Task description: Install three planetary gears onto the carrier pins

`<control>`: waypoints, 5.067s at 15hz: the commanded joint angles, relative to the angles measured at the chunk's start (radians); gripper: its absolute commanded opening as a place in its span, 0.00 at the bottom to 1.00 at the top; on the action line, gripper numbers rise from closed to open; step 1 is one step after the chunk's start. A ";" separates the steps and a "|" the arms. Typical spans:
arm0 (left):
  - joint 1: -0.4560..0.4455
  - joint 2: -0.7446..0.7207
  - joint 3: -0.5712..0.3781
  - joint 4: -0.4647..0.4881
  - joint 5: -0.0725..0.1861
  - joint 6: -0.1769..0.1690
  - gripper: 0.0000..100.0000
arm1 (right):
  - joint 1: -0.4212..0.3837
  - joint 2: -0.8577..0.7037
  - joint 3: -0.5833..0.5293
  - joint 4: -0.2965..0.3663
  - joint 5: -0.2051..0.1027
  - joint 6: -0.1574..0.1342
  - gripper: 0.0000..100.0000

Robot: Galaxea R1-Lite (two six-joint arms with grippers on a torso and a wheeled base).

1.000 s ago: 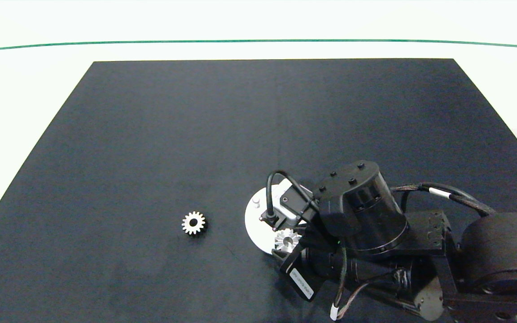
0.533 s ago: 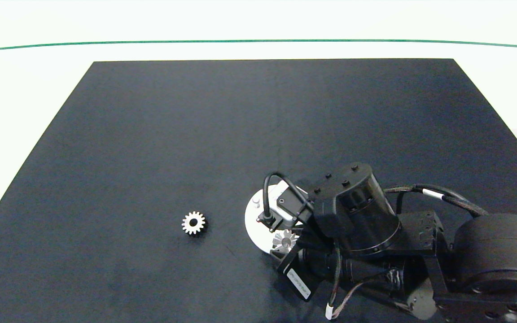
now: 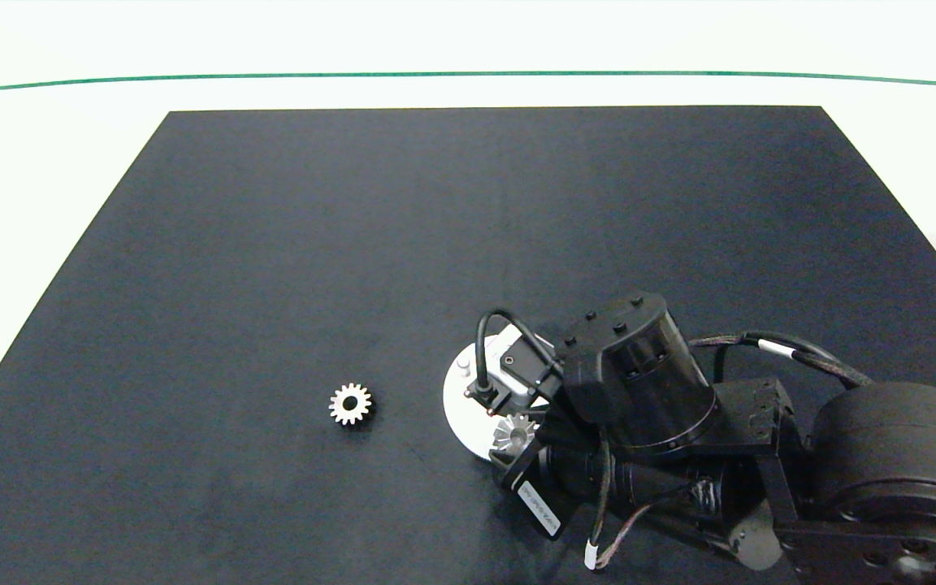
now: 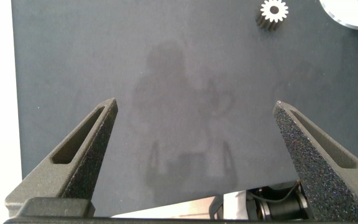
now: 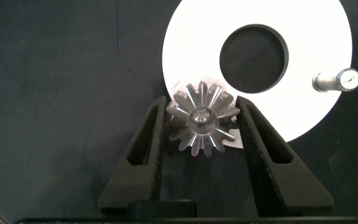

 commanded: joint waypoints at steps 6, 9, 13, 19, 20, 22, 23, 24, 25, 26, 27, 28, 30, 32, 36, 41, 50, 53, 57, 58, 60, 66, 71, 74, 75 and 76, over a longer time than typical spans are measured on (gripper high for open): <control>-0.001 0.006 0.001 0.001 0.002 0.000 1.00 | -0.009 0.013 -0.001 -0.002 -0.002 -0.001 1.00; -0.001 0.006 0.001 0.001 0.000 0.000 1.00 | -0.011 0.011 -0.001 -0.009 -0.002 -0.001 1.00; -0.002 0.005 -0.001 0.001 0.000 0.000 1.00 | -0.077 -0.165 0.028 -0.009 -0.026 -0.001 1.00; -0.002 -0.008 0.003 0.003 0.000 -0.002 1.00 | -0.416 -0.256 0.065 -0.015 0.136 0.010 1.00; -0.002 -0.009 0.003 0.003 0.000 -0.002 1.00 | -0.431 -0.253 0.065 -0.017 0.139 0.012 1.00; -0.002 -0.009 0.004 0.003 0.000 -0.002 1.00 | -0.440 -0.245 0.070 -0.065 0.150 0.022 1.00; -0.002 -0.009 0.004 0.003 0.000 -0.002 1.00 | -0.440 -0.231 0.070 -0.089 0.150 0.030 1.00; -0.002 -0.009 0.004 0.003 0.000 -0.002 1.00 | -0.439 -0.203 0.071 -0.126 0.158 0.033 1.00; -0.002 -0.008 0.003 0.001 0.000 -0.002 1.00 | -0.437 -0.177 0.071 -0.150 0.158 0.033 1.00; -0.002 -0.008 0.004 0.001 0.000 -0.002 1.00 | -0.437 -0.160 0.071 -0.161 0.161 0.033 1.00; -0.002 -0.003 0.004 0.001 0.000 -0.002 1.00 | -0.437 -0.121 0.071 -0.178 0.166 0.033 1.00; -0.002 -0.003 0.004 0.001 0.000 -0.002 1.00 | -0.439 -0.098 0.073 -0.193 0.169 0.033 1.00; -0.002 -0.003 0.004 0.001 0.000 -0.002 1.00 | -0.439 -0.081 0.073 -0.204 0.172 0.035 1.00; -0.004 0.000 0.004 0.001 0.000 -0.002 1.00 | -0.439 -0.062 0.071 -0.206 0.172 0.035 1.00; -0.019 0.006 0.001 0.001 0.000 -0.002 1.00 | -0.440 -0.052 0.073 -0.204 0.181 0.035 1.00; -0.019 0.002 -0.002 0.000 0.002 -0.003 1.00 | -0.443 -0.041 0.068 -0.206 0.181 0.033 1.00; -0.017 0.005 -0.020 0.001 0.002 -0.003 1.00 | -0.443 -0.007 0.043 -0.206 0.181 0.033 0.82; -0.019 0.005 -0.022 0.001 0.002 -0.003 1.00 | -0.443 -0.007 0.045 -0.206 0.182 0.033 0.76; -0.019 0.005 -0.019 0.001 0.002 -0.003 1.00 | -0.443 0.007 0.045 -0.206 0.185 0.035 0.68; -0.019 0.005 -0.016 0.003 0.002 -0.003 1.00 | -0.443 0.007 0.045 -0.207 0.185 0.036 0.67; -0.019 0.005 -0.013 0.003 0.002 -0.003 1.00 | -0.443 0.007 0.042 -0.207 0.185 0.035 0.62; -0.019 0.006 -0.014 0.003 0.002 -0.003 1.00 | -0.445 0.014 0.042 -0.221 0.185 0.035 0.50; -0.019 0.008 -0.017 0.003 0.002 -0.003 1.00 | -0.446 0.019 0.043 -0.226 0.185 0.035 0.40; -0.019 0.008 -0.016 0.003 0.002 -0.003 1.00 | -0.446 0.019 0.045 -0.224 0.184 0.035 0.34; -0.019 0.008 -0.016 0.003 0.002 -0.003 1.00 | -0.446 0.019 0.047 -0.224 0.184 0.035 0.32; -0.019 0.006 -0.017 0.003 0.002 -0.003 1.00 | -0.446 0.019 0.047 -0.224 0.184 0.035 0.31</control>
